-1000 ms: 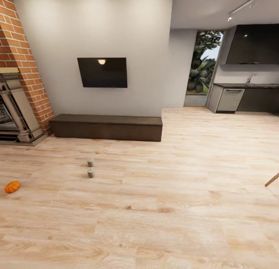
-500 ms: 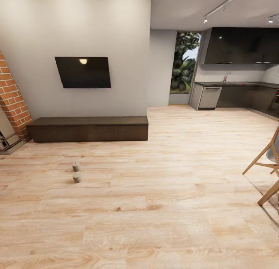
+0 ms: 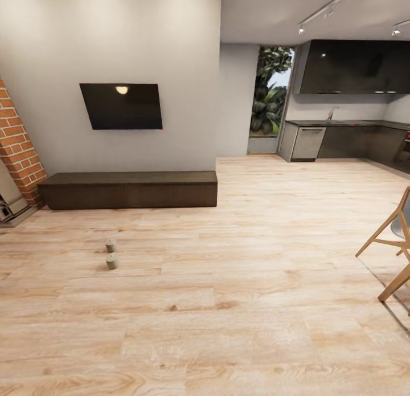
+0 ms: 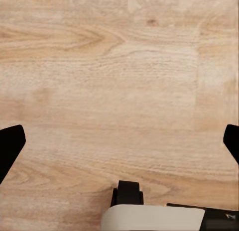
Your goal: Place each of the two pumpkins and all three candles from the living room inside a cabinet in the living room (use any cabinet), then make sure every cabinet is closed, and position the cauldron so it is next to a table in the living room.
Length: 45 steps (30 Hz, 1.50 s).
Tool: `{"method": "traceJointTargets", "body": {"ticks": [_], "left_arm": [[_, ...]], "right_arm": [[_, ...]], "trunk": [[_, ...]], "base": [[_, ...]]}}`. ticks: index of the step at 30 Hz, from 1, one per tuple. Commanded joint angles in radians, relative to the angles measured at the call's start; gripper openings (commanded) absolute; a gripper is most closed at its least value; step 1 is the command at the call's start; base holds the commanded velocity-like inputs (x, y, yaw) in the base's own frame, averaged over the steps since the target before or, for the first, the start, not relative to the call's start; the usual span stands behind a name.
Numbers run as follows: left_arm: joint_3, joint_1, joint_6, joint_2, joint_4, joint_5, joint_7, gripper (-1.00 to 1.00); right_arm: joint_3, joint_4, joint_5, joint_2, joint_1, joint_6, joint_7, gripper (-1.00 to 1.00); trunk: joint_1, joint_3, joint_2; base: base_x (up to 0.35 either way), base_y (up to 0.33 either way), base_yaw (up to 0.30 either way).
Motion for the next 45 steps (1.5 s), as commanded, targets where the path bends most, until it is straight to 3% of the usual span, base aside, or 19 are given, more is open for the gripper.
{"method": "traceJointTargets", "body": {"ticks": [1, 3, 6, 7, 12, 15, 19, 29, 45], "left_arm": [[-0.001, -0.016, 0.068, 0.000, -0.049, 0.010, 0.003, 1.00], [-0.001, -0.046, 0.161, -0.001, -0.107, 0.011, 0.004, 1.00], [0.000, -0.113, 0.243, -0.007, -0.163, 0.012, 0.005, 1.00], [-0.001, -0.141, 0.257, -0.008, -0.171, 0.013, 0.005, 1.00], [0.003, -0.168, 0.231, -0.004, -0.176, 0.013, 0.005, 1.00], [0.002, -0.170, 0.165, -0.002, -0.158, 0.010, 0.004, 1.00], [-0.002, -0.169, 0.125, -0.004, -0.147, 0.009, 0.005, 1.00], [-0.003, -0.165, 0.112, 0.001, -0.133, 0.012, 0.004, 1.00], [-0.004, -0.165, 0.107, 0.001, -0.114, 0.008, 0.003, 1.00]], "right_arm": [[0.008, -0.022, -0.007, 0.000, -0.005, 0.016, -0.013, 1.00], [0.008, -0.074, -0.007, 0.000, -0.015, 0.063, -0.038, 1.00], [0.010, -0.265, -0.003, -0.002, -0.029, 0.204, -0.130, 1.00], [0.011, -0.360, 0.006, -0.002, -0.032, 0.264, -0.167, 1.00], [0.011, -0.495, 0.075, -0.003, -0.035, 0.330, -0.207, 1.00], [0.011, -0.513, 0.104, -0.005, -0.035, 0.335, -0.209, 1.00], [0.010, -0.521, 0.110, -0.005, -0.035, 0.328, -0.204, 1.00], [0.013, -0.523, 0.111, -0.005, -0.035, 0.246, -0.202, 1.00], [0.014, -0.521, 0.114, -0.004, -0.035, 0.238, -0.203, 1.00]], "trunk": [[0.000, -0.001, -0.001], [0.000, -0.001, -0.001], [0.000, -0.001, -0.001], [0.000, -0.001, -0.001], [0.000, -0.001, -0.001], [0.000, -0.001, -0.001], [0.000, -0.001, -0.001], [0.000, -0.001, -0.001], [0.000, -0.001, -0.001]], "base": [[0.000, 0.000, 0.000], [0.000, 0.000, 0.000], [0.000, 0.000, 0.000], [0.000, 0.000, 0.000], [0.000, 0.000, 0.000], [0.000, 0.000, 0.000], [0.000, 0.000, 0.000], [0.000, 0.080, 0.000], [0.159, 0.125, 0.000]]}}
